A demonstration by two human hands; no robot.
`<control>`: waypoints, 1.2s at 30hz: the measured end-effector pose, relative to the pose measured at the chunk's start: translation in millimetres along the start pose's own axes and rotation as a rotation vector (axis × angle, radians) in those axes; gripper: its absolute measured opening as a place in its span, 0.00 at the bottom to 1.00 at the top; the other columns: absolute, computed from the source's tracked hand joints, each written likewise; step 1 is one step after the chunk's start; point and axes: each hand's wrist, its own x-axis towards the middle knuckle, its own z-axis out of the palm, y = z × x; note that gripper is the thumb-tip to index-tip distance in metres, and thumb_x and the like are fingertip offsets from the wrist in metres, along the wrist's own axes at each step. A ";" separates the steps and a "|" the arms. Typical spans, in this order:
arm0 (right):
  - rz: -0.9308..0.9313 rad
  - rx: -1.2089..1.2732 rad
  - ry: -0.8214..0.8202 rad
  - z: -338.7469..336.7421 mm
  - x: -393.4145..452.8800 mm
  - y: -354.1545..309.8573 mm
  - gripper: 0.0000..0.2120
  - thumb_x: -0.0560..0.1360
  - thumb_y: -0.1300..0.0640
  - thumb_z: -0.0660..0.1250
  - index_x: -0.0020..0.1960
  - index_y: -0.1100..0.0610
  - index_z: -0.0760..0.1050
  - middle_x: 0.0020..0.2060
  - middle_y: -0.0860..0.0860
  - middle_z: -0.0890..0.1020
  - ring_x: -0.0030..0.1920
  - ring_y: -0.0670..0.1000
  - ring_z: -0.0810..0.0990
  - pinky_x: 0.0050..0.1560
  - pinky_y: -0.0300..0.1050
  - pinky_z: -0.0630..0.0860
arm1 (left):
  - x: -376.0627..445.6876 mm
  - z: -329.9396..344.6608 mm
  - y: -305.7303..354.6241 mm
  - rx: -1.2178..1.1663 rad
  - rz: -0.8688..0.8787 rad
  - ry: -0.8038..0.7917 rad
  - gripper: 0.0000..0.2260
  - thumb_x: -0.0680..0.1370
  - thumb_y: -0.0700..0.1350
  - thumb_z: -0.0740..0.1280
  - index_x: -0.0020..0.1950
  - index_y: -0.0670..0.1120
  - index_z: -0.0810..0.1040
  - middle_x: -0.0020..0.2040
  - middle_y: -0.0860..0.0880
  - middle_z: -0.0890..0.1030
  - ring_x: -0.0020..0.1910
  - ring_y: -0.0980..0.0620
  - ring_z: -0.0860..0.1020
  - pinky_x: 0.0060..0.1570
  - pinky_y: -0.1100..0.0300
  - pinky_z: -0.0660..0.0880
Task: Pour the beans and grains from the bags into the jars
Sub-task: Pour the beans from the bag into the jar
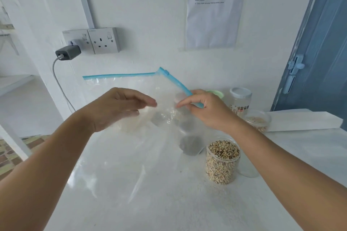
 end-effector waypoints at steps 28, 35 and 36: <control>0.239 0.273 0.081 -1.7 -24.4 25.2 0.15 0.84 0.62 0.65 0.55 0.46 0.87 0.52 0.45 0.87 0.51 0.57 0.87 0.54 0.55 0.85 | -6.7 52.5 -55.6 0.888 0.161 0.536 0.16 0.79 0.48 0.74 0.63 0.66 0.82 0.81 0.44 0.53 0.78 0.34 0.51 0.77 0.36 0.53; 0.250 0.304 0.167 -2.7 -23.8 19.7 0.12 0.84 0.61 0.66 0.58 0.49 0.86 0.53 0.42 0.87 0.54 0.51 0.87 0.51 0.53 0.86 | -45.8 128.6 -89.0 0.448 0.082 0.425 0.08 0.76 0.62 0.71 0.55 0.67 0.83 0.59 0.53 0.70 0.61 0.52 0.67 0.64 0.56 0.66; 0.249 0.317 0.175 -2.9 -23.6 18.4 0.12 0.84 0.61 0.66 0.58 0.50 0.86 0.52 0.42 0.87 0.54 0.51 0.87 0.50 0.51 0.86 | -50.4 140.6 -87.7 0.238 -0.054 0.289 0.10 0.75 0.65 0.70 0.55 0.68 0.83 0.59 0.54 0.73 0.60 0.53 0.71 0.61 0.59 0.69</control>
